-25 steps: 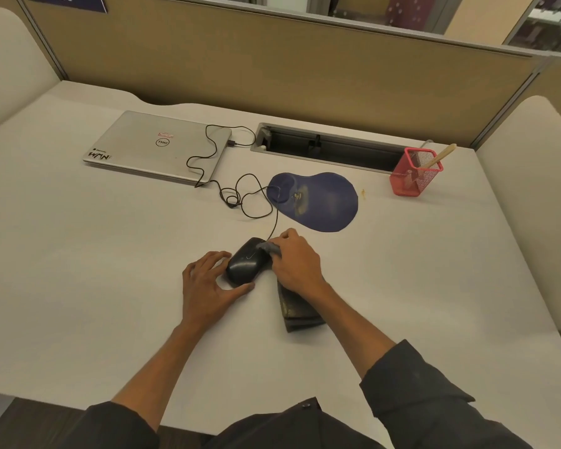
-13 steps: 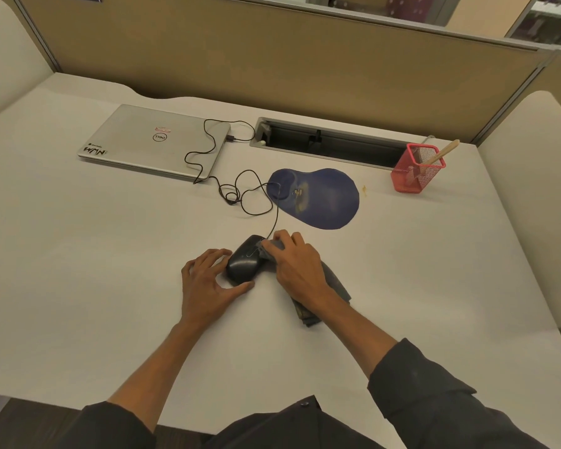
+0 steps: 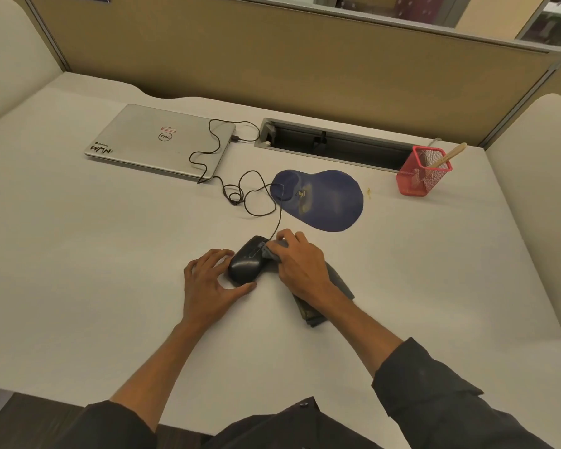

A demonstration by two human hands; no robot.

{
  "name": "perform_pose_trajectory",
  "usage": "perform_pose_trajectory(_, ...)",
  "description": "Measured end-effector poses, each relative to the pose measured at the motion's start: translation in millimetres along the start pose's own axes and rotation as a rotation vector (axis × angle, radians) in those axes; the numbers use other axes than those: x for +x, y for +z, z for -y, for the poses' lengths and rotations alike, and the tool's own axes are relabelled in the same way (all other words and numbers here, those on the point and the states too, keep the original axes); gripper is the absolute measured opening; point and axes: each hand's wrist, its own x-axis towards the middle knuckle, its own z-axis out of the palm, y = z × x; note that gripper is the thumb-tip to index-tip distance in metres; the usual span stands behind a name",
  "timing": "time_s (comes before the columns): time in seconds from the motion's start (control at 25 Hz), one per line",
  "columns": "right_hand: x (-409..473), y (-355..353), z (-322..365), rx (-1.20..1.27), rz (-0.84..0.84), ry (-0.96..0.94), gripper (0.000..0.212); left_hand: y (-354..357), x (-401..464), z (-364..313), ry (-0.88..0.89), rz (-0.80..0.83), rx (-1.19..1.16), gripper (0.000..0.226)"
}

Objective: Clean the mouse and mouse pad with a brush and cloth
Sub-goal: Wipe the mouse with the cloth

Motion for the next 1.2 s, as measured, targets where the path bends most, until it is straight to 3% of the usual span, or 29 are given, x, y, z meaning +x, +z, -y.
perform_pose_trajectory(0.12,12,-11,-14,0.052,-0.026,0.056,0.032,0,-2,0,-0.004,-0.006,0.003,0.071)
perform_pose_trajectory(0.28,17,-8,-2,0.087,0.037,-0.021,0.033,0,-1,-1,0.004,-0.003,0.005,0.07)
perform_pose_trajectory(0.44,6,-2,2,0.023,0.011,-0.14,0.037,-1,-1,-1,0.006,-0.015,0.015,0.068)
perform_pose_trajectory(0.6,12,-7,-4,0.03,0.007,-0.071,0.039,-2,-1,-4,0.01,-0.024,0.012,0.065)
perform_pose_trajectory(0.88,-5,-1,-12,-0.066,0.057,-0.119,0.051,-2,-3,-4,0.015,-0.029,0.019,0.068)
perform_pose_trajectory(1.2,9,-15,1,0.024,0.022,-0.114,0.041,-1,-3,-3,0.024,-0.029,0.027,0.067)
